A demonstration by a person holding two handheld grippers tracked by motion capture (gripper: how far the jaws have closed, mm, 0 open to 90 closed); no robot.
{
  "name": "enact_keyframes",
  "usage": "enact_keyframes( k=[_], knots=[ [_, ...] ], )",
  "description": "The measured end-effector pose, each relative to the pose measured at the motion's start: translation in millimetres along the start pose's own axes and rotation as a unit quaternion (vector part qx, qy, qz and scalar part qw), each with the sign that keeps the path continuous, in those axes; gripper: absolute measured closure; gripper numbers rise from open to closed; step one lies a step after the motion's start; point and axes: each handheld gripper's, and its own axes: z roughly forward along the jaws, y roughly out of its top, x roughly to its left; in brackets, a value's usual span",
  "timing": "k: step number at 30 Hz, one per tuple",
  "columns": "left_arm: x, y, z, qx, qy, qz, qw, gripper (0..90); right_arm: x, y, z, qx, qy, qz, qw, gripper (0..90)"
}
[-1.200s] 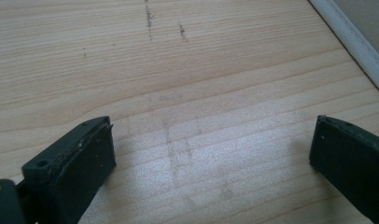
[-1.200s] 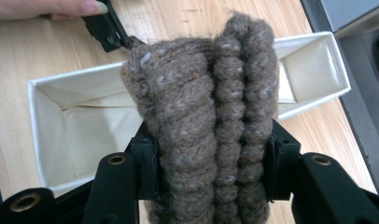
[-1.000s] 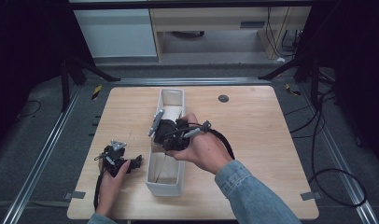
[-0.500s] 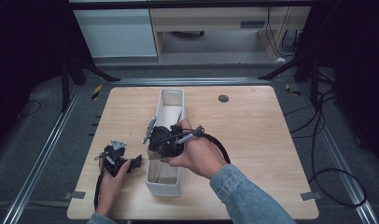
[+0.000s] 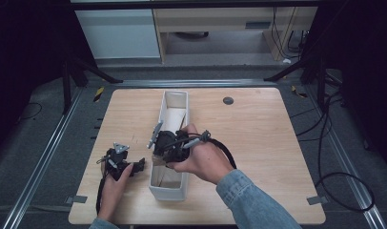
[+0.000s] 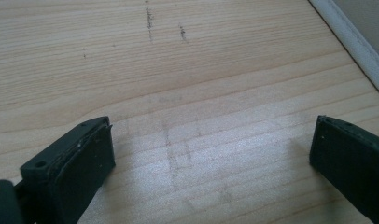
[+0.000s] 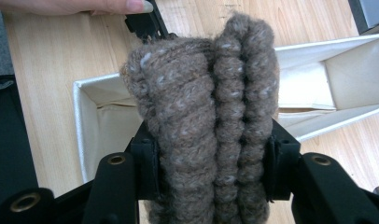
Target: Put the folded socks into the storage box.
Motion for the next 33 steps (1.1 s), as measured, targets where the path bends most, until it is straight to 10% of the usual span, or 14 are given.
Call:
enact_keyframes(
  k=[33],
  knots=[
    [-0.1, 0.3, 0.6, -0.001, 0.0, -0.001, 1.0, 0.0, 15.2, -3.6, 14.8, 0.015, 0.029, -0.002, 0.9995, 51.5]
  ],
)
